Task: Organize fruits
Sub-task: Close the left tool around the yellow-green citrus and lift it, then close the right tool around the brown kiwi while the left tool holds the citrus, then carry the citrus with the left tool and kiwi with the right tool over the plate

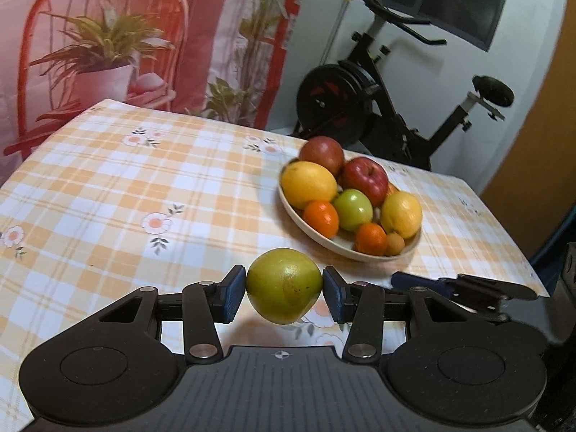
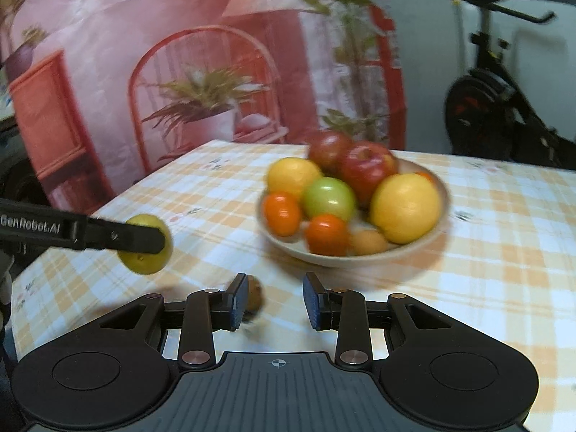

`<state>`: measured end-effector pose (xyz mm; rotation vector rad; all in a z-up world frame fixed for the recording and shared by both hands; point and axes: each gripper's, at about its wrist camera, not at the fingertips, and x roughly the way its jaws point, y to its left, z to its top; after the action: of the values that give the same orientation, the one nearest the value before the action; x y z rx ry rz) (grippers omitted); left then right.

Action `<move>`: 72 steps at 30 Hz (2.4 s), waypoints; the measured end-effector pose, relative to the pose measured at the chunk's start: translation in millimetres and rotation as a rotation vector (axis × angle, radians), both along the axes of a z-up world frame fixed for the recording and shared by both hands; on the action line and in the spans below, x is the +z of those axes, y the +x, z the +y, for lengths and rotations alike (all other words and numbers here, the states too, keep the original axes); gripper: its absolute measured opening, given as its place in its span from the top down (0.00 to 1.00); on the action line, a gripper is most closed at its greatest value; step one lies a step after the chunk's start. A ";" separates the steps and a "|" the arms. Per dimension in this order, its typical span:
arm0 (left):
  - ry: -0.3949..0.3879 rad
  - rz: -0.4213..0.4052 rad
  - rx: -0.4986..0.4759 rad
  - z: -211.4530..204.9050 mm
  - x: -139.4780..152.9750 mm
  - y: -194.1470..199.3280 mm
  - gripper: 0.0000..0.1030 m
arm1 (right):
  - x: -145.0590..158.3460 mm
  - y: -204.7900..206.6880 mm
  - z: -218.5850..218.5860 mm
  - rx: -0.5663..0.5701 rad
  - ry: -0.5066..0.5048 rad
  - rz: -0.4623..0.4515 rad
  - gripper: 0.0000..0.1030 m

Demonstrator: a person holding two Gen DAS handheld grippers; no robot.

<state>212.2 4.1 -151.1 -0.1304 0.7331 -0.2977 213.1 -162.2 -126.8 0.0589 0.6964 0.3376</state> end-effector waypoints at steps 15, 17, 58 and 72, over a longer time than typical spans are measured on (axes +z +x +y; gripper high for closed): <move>-0.030 -0.003 0.040 13.8 -2.3 0.3 0.52 | -10.4 19.6 41.2 0.081 -0.119 0.028 0.69; -0.030 -0.001 0.039 14.1 -3.2 0.1 0.52 | -11.8 19.6 39.2 0.070 -0.117 0.032 0.69; 0.017 0.008 0.019 5.8 -8.0 -3.2 0.52 | -13.3 7.8 20.7 -0.016 -0.072 -0.026 0.77; 0.063 -0.060 -0.030 -22.5 34.2 16.4 0.52 | 5.4 -2.1 -9.2 -0.079 0.024 -0.134 0.77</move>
<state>228.6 -18.4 -116.9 -0.0505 0.6850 -0.3059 211.0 -171.5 -121.4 0.0851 0.5556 0.2713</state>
